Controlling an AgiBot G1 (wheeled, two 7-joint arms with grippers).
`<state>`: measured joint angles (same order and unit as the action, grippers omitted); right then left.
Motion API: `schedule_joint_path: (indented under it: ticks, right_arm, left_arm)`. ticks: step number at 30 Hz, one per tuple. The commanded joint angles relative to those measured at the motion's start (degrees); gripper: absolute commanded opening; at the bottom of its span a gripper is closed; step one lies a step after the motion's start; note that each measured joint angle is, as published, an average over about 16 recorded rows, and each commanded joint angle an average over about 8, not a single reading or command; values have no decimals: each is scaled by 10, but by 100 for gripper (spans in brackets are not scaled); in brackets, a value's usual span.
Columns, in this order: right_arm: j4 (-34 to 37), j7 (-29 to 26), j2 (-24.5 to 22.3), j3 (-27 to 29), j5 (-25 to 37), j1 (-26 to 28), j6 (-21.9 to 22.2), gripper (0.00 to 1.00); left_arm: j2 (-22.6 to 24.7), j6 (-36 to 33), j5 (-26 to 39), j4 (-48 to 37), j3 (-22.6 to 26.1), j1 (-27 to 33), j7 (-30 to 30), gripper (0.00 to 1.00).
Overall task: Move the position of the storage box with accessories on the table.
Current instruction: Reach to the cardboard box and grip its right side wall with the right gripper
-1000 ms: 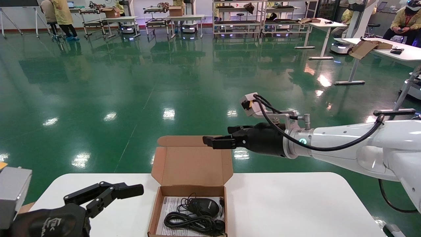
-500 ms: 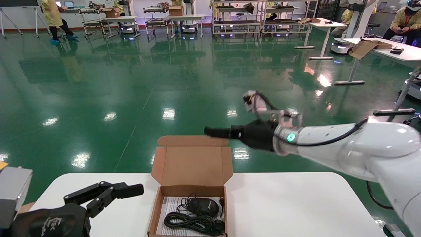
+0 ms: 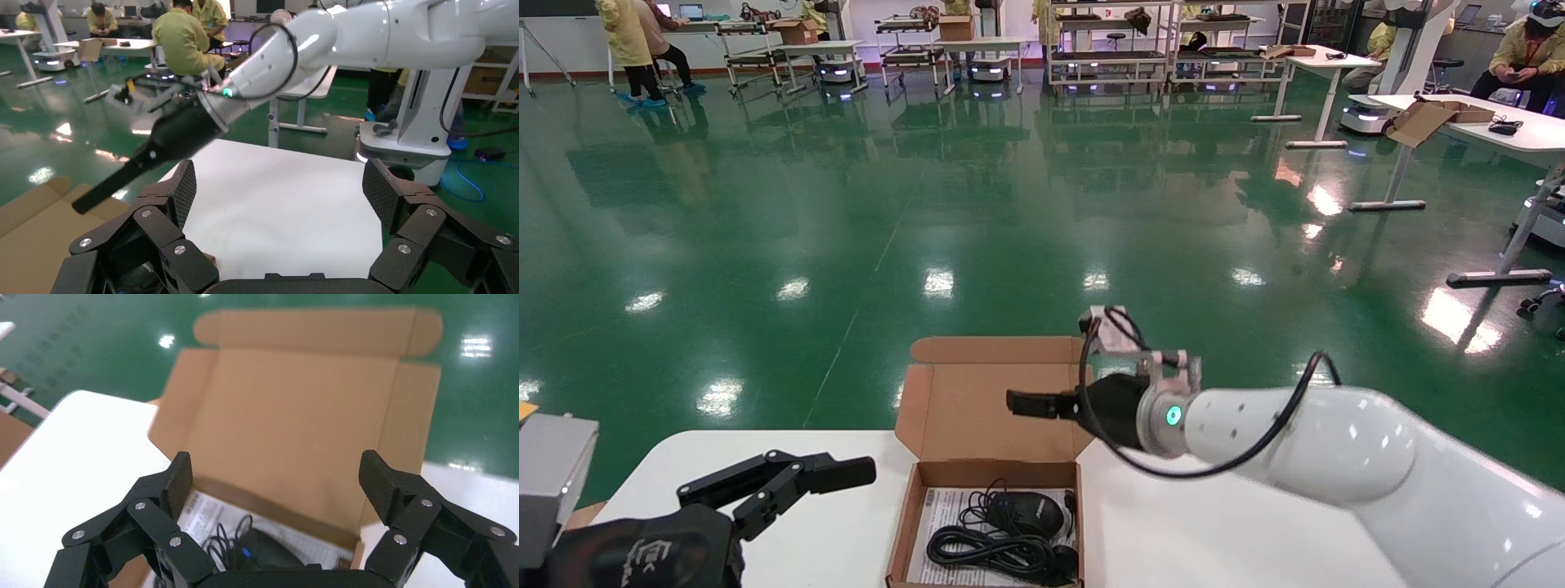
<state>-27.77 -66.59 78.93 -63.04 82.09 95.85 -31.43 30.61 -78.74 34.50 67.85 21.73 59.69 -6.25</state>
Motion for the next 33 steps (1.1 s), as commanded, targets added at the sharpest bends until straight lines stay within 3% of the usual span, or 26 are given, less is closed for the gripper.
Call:
schedule_joint_path:
  ticks: [1, 7, 14, 26, 27, 29, 33]
  right_arm:
    - [-16, -31, 0, -27, 2, -11, 24, 100]
    - [-31, -113, 0, -97, 14, -26, 66, 100]
    - [-45, -193, -1, -163, 32, -35, 78, 100]
    - [-40, -301, -5, -221, 58, -48, 99, 99]
    - [-40, -308, -5, -224, 60, -48, 100, 96]
    - [-40, -322, -5, -229, 63, -49, 103, 81]
    - [-42, -347, -6, -237, 69, -48, 106, 31]
  left_arm:
    - [0, 0, 0, 0, 0, 0, 0, 100]
    - [0, 0, 0, 0, 0, 0, 0, 100]
    - [0, 0, 0, 0, 0, 0, 0, 100]
    - [0, 0, 0, 0, 0, 0, 0, 100]
    - [0, 0, 0, 0, 0, 0, 0, 100]
    - [0, 0, 0, 0, 0, 0, 0, 100]
    - [0, 0, 0, 0, 0, 0, 0, 100]
